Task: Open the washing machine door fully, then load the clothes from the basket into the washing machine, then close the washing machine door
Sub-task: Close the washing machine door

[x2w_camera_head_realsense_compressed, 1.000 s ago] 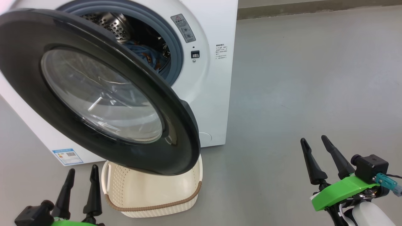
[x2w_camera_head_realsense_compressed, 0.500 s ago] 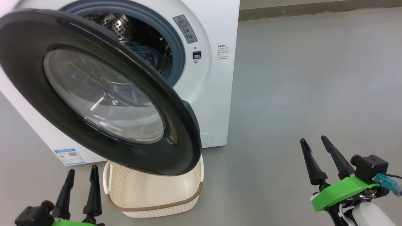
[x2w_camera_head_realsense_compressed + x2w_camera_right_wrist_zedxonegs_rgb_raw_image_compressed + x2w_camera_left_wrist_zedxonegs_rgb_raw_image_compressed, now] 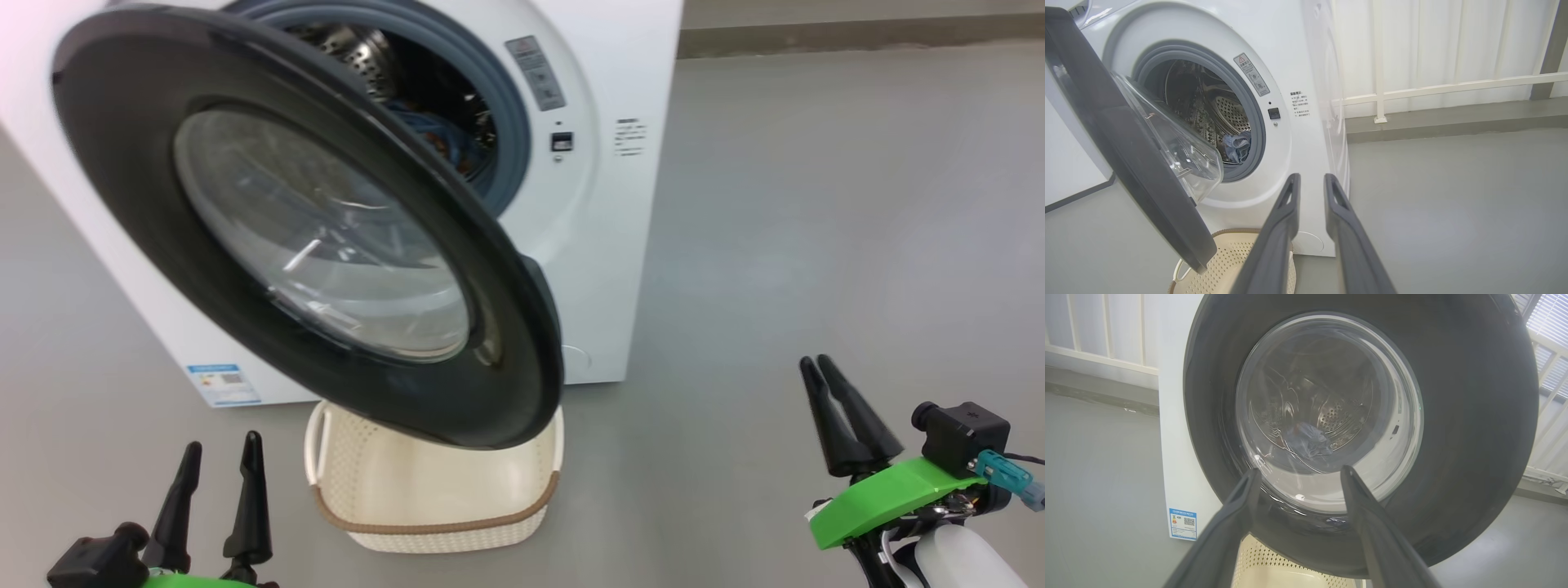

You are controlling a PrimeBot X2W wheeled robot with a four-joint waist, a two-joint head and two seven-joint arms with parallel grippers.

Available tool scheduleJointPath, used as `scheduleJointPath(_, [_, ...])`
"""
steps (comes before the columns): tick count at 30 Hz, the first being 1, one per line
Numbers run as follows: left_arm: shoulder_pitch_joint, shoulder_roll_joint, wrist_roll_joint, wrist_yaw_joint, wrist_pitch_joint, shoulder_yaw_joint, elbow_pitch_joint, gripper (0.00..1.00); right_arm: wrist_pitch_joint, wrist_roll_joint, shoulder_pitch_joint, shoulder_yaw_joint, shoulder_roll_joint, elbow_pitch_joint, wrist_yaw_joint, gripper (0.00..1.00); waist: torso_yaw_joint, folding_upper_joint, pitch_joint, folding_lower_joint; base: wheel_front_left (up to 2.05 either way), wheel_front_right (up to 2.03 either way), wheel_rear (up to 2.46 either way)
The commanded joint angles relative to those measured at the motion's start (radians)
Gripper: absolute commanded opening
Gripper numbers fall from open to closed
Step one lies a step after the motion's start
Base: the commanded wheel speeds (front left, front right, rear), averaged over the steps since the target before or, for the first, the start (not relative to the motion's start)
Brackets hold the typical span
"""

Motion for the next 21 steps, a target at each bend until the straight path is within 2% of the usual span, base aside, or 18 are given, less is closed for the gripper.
scheduleJointPath(1, [-0.012,0.012,0.006,-0.002,-0.009,0.030,-0.017,1.00,-0.008,0.016,-0.022,0.017,-0.008,-0.027,0.004,0.00,0.044,-0.0001,-0.003,0.0000,0.00,0.00,0.00])
scheduleJointPath(11, [0.003,0.009,-0.004,-0.002,-0.009,0.010,-0.005,1.00,-0.008,0.014,-0.059,0.050,-0.007,-0.049,0.004,0.00,0.188,-0.0001,-0.011,0.0000,0.00,0.00,0.00])
scheduleJointPath(21, [0.003,0.013,-0.011,-0.002,-0.009,-0.004,0.007,1.00,-0.008,-0.007,-0.097,0.062,0.016,-0.204,0.004,0.00,0.283,-0.0001,-0.019,0.0000,0.00,0.00,0.00])
